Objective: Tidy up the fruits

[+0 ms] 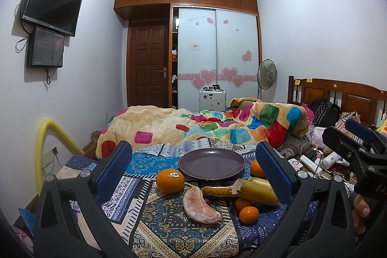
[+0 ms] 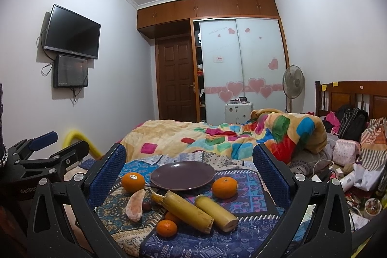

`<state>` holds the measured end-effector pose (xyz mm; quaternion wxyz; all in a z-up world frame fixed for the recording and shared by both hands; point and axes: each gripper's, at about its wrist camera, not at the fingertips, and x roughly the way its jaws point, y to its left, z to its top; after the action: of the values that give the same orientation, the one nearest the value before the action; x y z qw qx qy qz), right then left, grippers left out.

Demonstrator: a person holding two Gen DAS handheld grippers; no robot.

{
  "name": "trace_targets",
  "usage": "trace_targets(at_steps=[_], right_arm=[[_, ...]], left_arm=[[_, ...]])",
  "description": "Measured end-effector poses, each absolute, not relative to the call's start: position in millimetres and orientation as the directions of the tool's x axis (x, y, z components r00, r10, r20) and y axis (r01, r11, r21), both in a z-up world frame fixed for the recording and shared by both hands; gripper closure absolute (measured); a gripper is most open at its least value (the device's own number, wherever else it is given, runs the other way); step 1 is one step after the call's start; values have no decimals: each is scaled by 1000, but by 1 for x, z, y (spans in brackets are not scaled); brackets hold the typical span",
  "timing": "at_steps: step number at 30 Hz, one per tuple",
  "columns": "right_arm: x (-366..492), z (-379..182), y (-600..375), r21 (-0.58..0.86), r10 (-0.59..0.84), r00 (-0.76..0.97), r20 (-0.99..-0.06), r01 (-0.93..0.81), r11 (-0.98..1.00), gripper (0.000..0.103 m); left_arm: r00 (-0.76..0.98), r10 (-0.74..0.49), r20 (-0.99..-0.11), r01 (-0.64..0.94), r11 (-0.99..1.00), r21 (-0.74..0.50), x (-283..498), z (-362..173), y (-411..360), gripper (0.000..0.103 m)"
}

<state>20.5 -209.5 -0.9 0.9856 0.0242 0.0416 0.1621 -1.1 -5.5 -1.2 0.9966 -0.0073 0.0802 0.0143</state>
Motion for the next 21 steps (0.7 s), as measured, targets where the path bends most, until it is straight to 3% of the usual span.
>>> trace_targets(at_steps=[8, 15, 21], right_arm=[[29, -7, -207, 64, 326, 940, -105, -321, 945, 0], [52, -36, -206, 56, 320, 921, -221, -316, 947, 0], [69, -70, -200, 53, 339, 879, -336, -342, 938, 5]], left_arm=[[979, 10, -205, -16, 999, -28, 10, -15, -2, 0], [949, 13, -314, -28, 999, -41, 33, -46, 9, 0], [901, -5, -434, -21, 998, -57, 55, -79, 16, 21]])
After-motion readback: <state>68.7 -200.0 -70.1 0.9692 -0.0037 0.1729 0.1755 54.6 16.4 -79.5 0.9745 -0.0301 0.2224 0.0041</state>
